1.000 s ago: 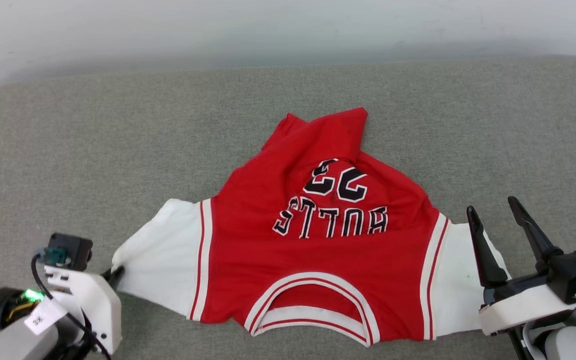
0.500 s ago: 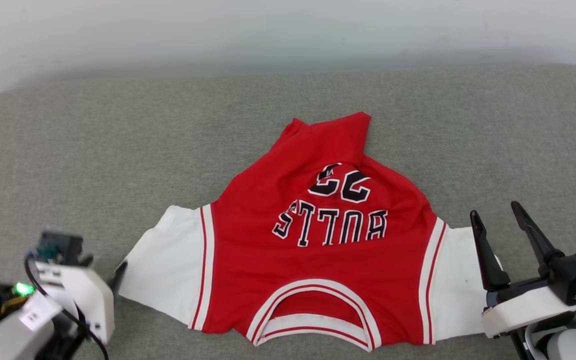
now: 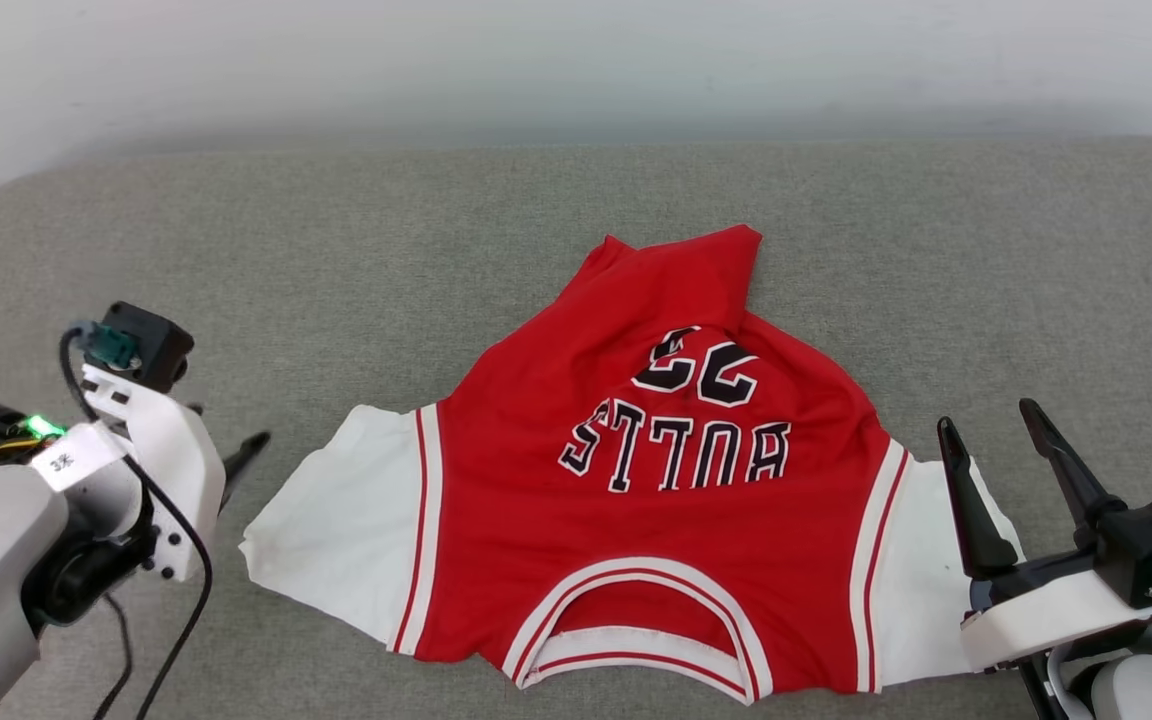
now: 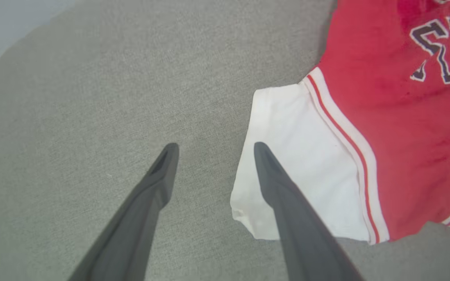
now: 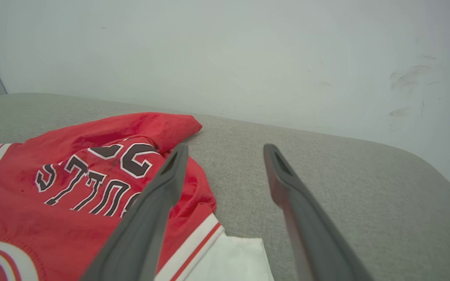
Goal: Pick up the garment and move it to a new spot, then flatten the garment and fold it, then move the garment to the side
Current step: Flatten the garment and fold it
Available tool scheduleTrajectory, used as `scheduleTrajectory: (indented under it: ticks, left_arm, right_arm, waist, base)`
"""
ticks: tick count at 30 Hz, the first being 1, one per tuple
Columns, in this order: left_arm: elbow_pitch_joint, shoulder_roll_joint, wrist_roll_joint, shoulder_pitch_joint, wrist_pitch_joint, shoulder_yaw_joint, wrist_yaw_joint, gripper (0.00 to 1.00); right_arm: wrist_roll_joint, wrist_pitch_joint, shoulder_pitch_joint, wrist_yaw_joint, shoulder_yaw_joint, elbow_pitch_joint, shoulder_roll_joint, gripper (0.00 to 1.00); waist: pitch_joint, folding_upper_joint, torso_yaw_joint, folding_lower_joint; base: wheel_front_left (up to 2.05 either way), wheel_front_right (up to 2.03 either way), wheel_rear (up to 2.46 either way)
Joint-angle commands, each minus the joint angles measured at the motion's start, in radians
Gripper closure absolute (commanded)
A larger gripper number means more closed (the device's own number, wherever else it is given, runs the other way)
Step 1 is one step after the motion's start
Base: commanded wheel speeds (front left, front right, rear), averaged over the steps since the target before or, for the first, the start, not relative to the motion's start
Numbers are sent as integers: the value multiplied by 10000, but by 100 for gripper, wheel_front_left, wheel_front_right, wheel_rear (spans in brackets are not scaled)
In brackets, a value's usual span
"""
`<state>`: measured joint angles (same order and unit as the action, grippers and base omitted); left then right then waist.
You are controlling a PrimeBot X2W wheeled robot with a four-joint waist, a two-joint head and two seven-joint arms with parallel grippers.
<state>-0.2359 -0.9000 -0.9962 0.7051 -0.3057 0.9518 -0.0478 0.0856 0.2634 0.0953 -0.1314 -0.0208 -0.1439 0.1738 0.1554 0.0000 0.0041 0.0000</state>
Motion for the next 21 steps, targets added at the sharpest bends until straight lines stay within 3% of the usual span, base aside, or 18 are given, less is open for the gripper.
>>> scheduleTrajectory:
  ticks: [1,8,14,21]
  left_arm:
    - [-54,-123,-99,159,-474,132,150,0]
    - [-558,-196,-611,-12,-2150,681,659,0]
    - [-1344,94,-818,-378,-2372,961,871,0]
    - [-2529,1023,-1026,-947,-2187,1305,1114,0]
  right_arm:
    - [18,19,96,14,-26,37,44,0]
    - [25,19,139,14,1,78,-19,0]
    - [42,19,223,14,43,105,8,0]
    - [25,19,303,14,57,105,75,0]
  waist:
    - [36,0,-59,0]
    - [214,0,-319,0]
    - [428,0,-480,0]
    - [576,0,-547,0]
  base:
    - [0,0,0]
    - [0,0,0]
    - [0,0,0]
    - [0,0,0]
